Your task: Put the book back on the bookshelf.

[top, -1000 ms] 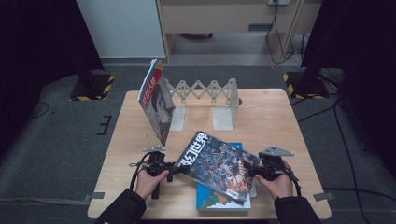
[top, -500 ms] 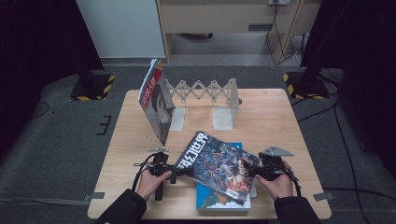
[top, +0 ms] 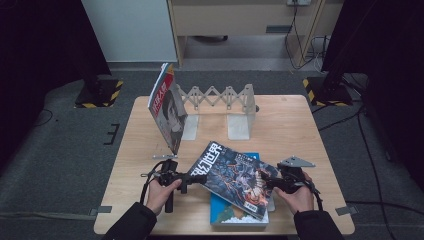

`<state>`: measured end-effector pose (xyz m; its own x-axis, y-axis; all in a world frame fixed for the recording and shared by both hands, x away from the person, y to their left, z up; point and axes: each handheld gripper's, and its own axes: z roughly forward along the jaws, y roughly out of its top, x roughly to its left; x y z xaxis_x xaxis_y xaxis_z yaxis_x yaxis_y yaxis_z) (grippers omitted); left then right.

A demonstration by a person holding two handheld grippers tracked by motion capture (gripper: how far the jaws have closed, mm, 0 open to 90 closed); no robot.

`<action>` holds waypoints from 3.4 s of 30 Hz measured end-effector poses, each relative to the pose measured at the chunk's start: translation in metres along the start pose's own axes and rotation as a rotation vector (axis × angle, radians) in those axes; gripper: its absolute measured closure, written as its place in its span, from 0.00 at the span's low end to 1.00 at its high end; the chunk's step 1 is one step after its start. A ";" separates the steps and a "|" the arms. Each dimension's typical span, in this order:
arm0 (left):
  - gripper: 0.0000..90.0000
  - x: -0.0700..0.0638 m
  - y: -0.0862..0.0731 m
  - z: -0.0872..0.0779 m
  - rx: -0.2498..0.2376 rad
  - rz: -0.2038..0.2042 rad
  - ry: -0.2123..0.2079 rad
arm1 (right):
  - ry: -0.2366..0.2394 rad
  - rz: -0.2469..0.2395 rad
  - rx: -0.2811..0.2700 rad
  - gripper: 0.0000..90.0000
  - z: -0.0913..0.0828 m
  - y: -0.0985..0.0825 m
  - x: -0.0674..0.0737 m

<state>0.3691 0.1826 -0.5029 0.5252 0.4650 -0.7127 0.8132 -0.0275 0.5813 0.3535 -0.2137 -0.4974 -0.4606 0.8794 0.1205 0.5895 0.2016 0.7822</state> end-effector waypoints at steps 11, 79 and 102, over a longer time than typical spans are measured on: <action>0.53 0.005 0.003 0.008 -0.035 0.001 0.050 | 0.002 0.002 -0.004 0.27 0.001 0.000 0.000; 0.91 -0.114 0.110 -0.088 -0.361 0.159 0.128 | -0.201 0.031 0.147 0.23 -0.002 -0.024 -0.067; 0.91 -0.126 0.155 -0.146 -0.499 0.256 0.415 | -0.197 0.019 0.134 0.12 0.004 -0.034 -0.068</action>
<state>0.3924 0.2485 -0.2656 0.4649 0.8006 -0.3781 0.4123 0.1821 0.8927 0.3670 -0.2790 -0.5346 -0.3175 0.9482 0.0023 0.6859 0.2280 0.6911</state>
